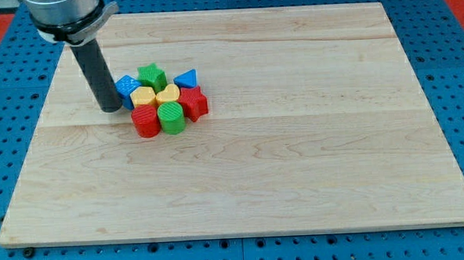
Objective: Slightly move the green star to the top of the yellow heart
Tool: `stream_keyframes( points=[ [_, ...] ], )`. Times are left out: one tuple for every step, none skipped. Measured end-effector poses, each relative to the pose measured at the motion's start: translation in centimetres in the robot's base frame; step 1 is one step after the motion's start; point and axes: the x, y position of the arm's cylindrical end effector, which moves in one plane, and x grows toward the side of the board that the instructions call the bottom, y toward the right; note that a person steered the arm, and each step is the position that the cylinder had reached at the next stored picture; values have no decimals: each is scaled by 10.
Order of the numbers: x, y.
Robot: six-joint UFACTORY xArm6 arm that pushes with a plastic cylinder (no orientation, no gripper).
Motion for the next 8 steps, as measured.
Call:
stream_keyframes(
  points=[
    [-7, 2],
    [-11, -32],
    [-26, -31],
    [-50, -20],
    [-71, -20],
    [-85, -10],
    [-86, 22],
    [-85, 39]
  ],
)
